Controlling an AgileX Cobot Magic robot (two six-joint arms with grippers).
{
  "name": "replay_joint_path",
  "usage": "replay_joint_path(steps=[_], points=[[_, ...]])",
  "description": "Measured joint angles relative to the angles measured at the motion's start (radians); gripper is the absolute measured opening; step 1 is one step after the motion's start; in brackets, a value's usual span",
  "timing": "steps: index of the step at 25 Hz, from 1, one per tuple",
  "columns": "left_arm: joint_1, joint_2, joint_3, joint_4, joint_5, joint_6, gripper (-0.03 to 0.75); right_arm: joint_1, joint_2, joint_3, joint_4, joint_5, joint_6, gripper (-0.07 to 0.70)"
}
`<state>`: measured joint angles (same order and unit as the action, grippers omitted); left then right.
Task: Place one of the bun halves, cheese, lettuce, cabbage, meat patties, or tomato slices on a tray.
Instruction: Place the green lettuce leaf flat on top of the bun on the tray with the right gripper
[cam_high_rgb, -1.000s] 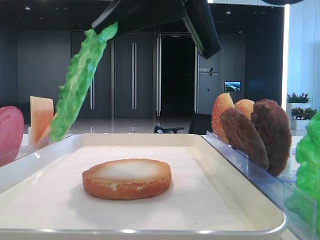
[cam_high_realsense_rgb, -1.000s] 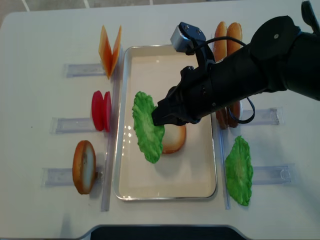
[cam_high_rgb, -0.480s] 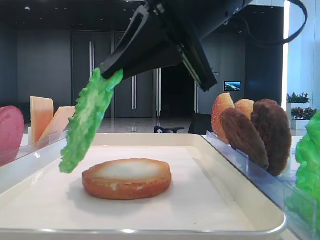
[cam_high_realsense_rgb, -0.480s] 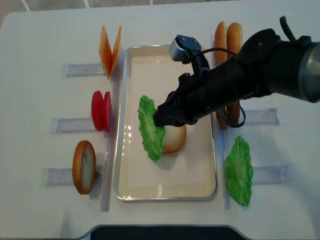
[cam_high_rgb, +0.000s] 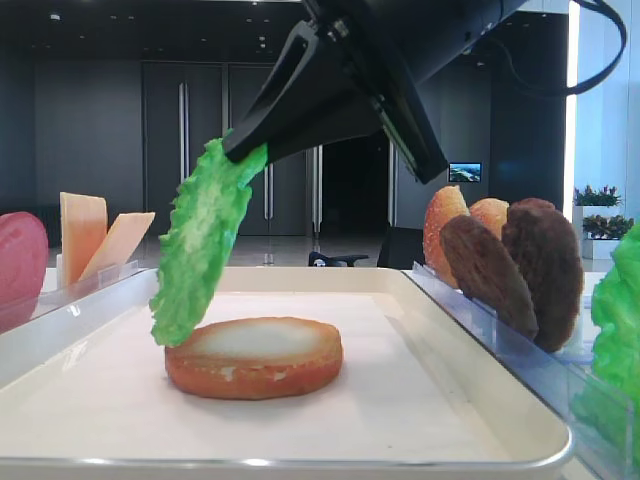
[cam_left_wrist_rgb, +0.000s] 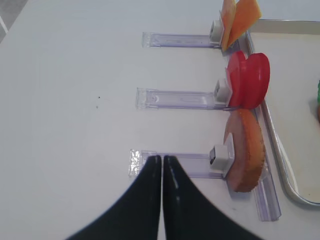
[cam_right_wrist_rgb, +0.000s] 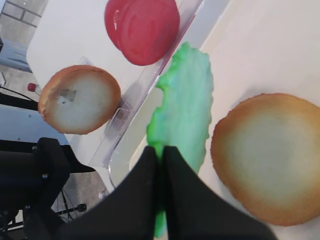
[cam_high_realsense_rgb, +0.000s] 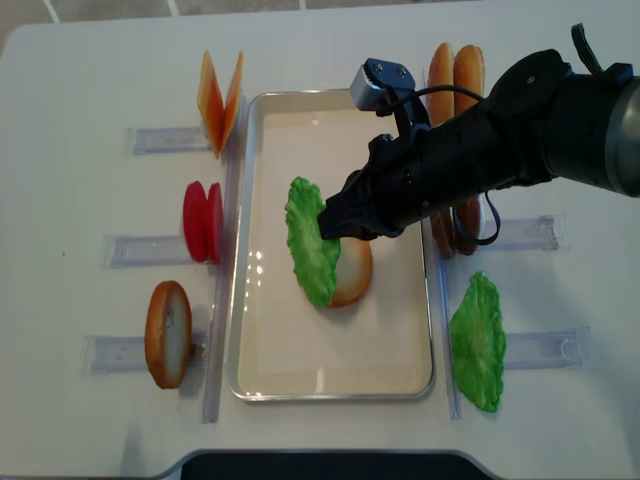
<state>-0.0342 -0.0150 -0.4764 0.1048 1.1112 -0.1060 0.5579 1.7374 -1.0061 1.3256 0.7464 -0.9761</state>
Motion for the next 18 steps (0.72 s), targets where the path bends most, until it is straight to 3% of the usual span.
replay_joint_path(steps=[18], points=[[0.000,0.000,0.000,0.000,0.000,0.000,0.000,-0.003,0.025,0.000,0.013,0.035,0.000,0.029]])
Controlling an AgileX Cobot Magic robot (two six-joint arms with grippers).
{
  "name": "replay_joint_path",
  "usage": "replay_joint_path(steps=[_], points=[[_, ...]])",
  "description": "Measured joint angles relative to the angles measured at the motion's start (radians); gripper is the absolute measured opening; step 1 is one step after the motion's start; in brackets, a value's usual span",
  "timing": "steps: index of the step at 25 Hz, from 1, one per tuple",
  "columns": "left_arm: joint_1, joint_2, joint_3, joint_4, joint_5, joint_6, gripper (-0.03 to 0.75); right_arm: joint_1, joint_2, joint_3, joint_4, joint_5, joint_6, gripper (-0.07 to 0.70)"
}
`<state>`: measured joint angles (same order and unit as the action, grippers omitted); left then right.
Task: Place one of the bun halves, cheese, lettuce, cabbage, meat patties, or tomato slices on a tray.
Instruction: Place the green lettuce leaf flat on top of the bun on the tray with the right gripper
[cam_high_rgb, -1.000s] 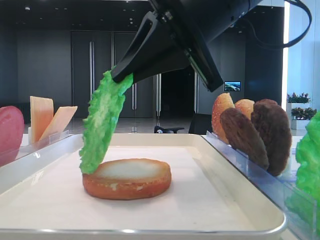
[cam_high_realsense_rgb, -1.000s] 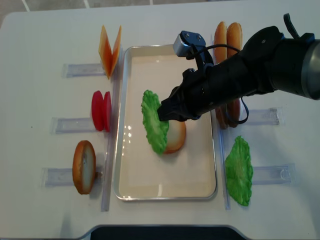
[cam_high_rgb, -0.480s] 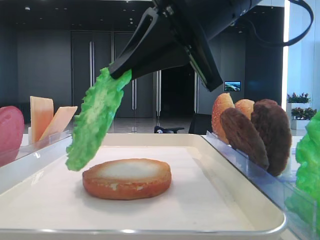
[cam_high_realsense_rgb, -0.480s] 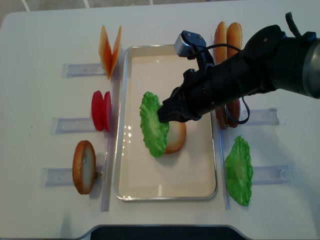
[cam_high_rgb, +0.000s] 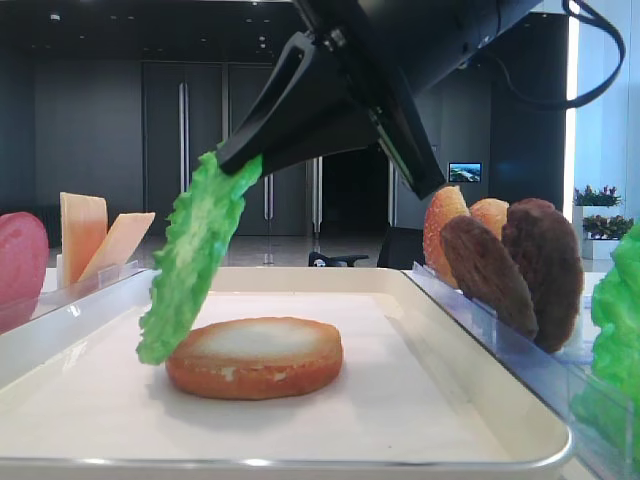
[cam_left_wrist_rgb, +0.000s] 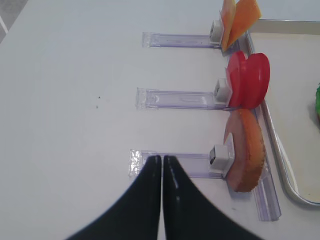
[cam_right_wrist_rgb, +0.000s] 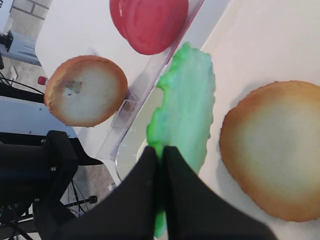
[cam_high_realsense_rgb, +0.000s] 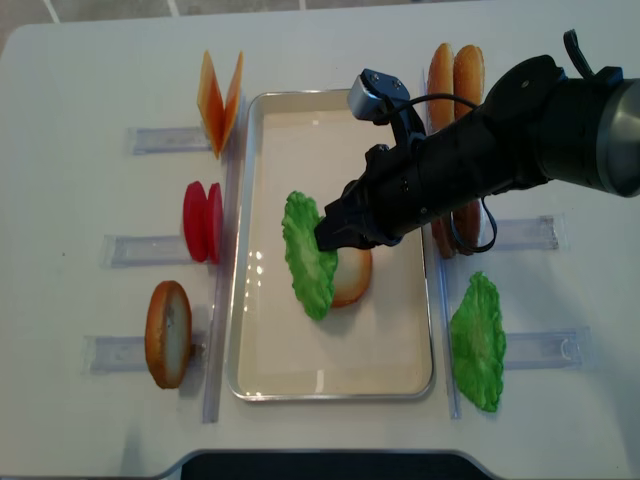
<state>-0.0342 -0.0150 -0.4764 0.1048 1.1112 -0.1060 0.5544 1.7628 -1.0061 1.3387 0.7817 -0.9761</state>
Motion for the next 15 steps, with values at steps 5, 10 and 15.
replay_joint_path(steps=[5,10,15], points=[[0.000,0.000,0.000,0.000,0.000,0.000,0.000,-0.009,0.027,0.000,-0.016,0.003,0.000,0.029],[0.000,0.000,0.000,0.000,0.000,0.000,0.000,-0.018,0.028,0.000,-0.029,-0.006,0.000,0.029],[0.000,0.000,0.000,0.000,0.000,0.000,0.000,-0.035,0.028,0.000,-0.074,-0.012,0.001,0.029]])
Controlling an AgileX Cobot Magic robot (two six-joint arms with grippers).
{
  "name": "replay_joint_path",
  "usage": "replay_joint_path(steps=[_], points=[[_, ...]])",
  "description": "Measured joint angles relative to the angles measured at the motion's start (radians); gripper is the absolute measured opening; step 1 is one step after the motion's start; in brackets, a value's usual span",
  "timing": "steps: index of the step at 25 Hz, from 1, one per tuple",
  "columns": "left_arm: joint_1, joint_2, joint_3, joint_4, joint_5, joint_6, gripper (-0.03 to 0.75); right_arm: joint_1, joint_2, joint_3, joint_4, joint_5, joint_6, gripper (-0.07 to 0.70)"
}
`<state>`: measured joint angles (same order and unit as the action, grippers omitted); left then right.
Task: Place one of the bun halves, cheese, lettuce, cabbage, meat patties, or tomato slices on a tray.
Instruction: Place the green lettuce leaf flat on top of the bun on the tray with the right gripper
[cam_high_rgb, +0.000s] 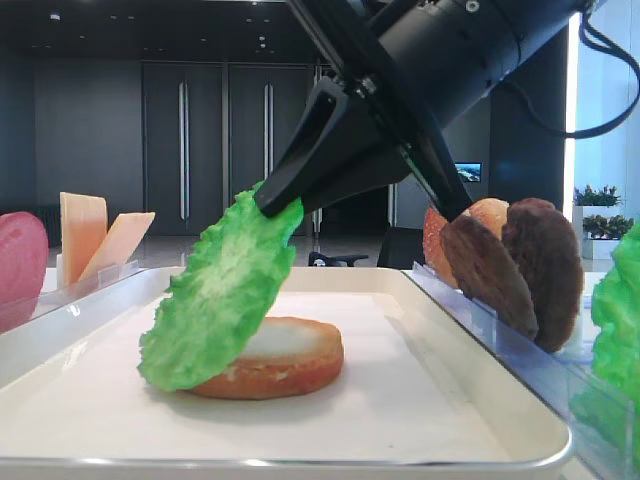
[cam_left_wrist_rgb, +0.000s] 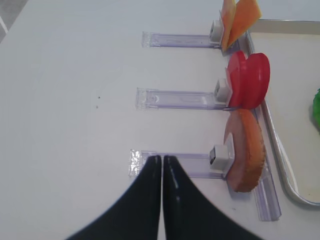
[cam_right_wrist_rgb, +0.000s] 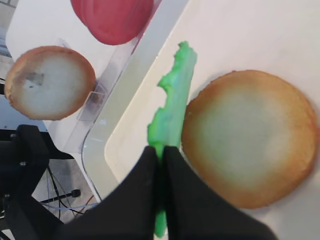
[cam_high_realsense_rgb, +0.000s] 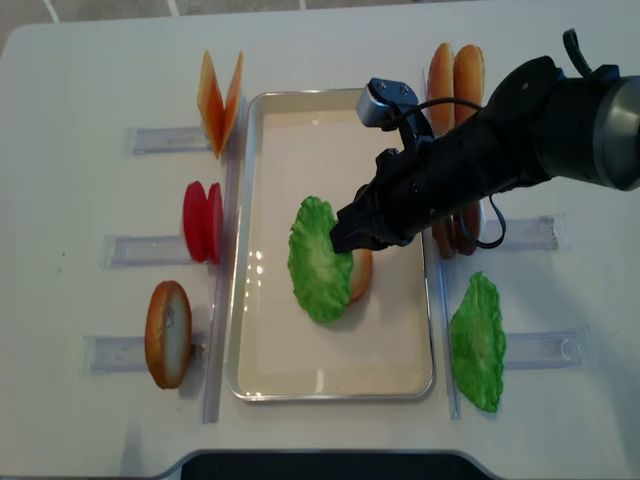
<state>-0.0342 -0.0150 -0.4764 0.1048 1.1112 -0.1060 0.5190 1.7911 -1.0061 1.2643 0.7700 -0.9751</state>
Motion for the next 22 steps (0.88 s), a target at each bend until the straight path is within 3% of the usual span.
replay_joint_path(steps=[7,13,15,22], points=[[0.000,0.000,0.000,0.000,0.000,0.000,0.000,-0.021,-0.001,-0.002,-0.087,-0.025,0.062,0.060],[0.000,0.000,0.000,0.000,0.000,0.000,0.000,-0.021,-0.005,-0.007,-0.136,-0.047,0.097,0.377],[0.000,0.000,0.000,0.000,0.000,0.000,0.000,-0.021,-0.013,-0.007,-0.146,-0.051,0.099,0.451],[0.000,0.000,0.000,0.000,0.000,0.000,0.000,-0.028,-0.083,-0.007,-0.160,-0.063,0.104,0.503]])
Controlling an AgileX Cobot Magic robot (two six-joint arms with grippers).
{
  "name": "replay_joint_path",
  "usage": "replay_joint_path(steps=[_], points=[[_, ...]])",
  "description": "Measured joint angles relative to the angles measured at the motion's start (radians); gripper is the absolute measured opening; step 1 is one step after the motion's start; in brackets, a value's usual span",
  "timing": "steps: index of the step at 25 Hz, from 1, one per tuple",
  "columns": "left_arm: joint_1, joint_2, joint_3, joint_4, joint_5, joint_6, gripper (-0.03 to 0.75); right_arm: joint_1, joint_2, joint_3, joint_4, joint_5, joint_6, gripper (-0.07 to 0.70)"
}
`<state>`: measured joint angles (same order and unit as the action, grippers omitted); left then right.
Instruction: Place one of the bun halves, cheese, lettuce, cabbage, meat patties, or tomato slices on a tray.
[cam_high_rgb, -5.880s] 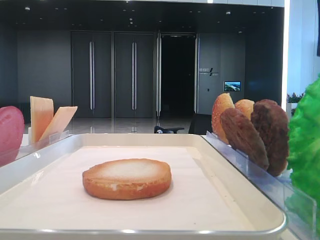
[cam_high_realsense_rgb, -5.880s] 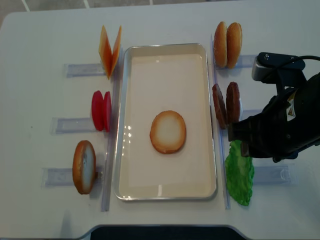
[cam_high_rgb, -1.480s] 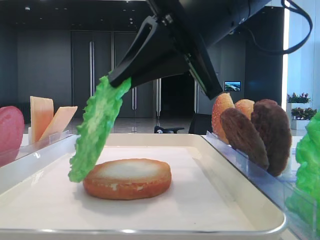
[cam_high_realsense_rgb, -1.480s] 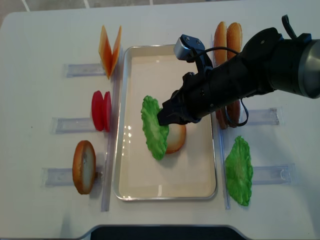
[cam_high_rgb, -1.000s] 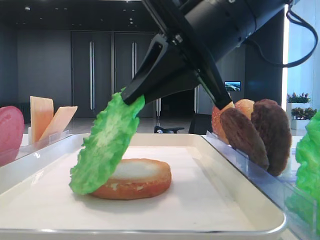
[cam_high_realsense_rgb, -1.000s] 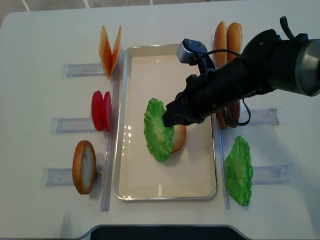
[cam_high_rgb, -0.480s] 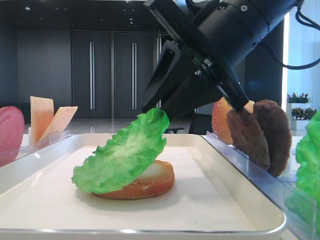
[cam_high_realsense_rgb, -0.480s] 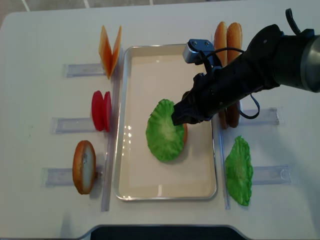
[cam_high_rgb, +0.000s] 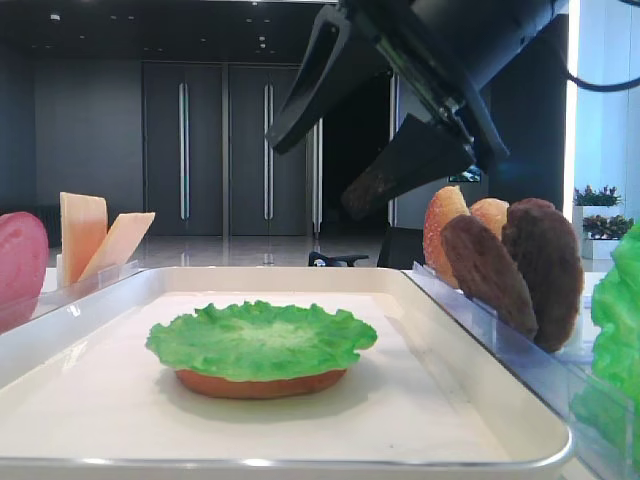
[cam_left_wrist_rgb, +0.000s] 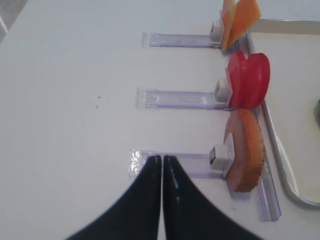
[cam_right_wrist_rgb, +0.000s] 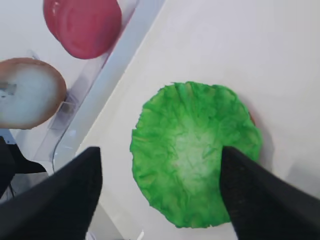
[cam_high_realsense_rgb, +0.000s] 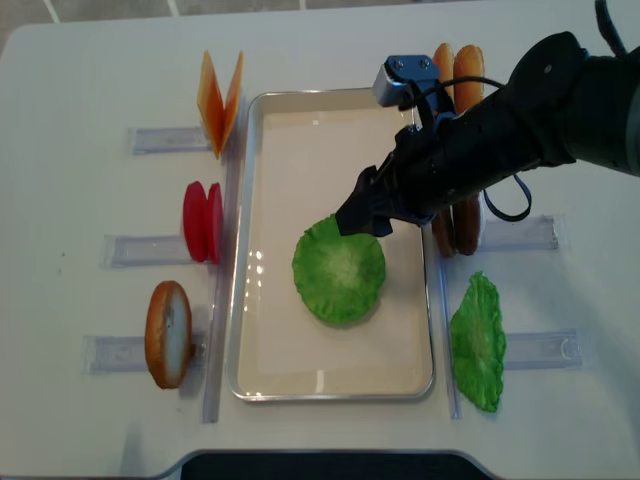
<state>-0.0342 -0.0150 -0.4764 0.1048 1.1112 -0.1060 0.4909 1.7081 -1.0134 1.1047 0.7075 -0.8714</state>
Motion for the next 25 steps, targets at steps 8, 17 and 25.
replay_joint_path(steps=[8,17,25], points=[[0.000,0.000,0.000,0.000,0.000,0.000,0.000,-0.019,-0.124,0.000,-0.045,0.018,0.021,0.505],[0.000,0.000,0.000,0.000,0.000,0.000,0.000,-0.155,-0.245,0.000,-0.560,0.030,0.416,0.505],[0.000,0.000,0.000,0.000,0.000,0.000,0.000,-0.365,-0.292,0.000,-0.935,0.213,0.739,0.505]])
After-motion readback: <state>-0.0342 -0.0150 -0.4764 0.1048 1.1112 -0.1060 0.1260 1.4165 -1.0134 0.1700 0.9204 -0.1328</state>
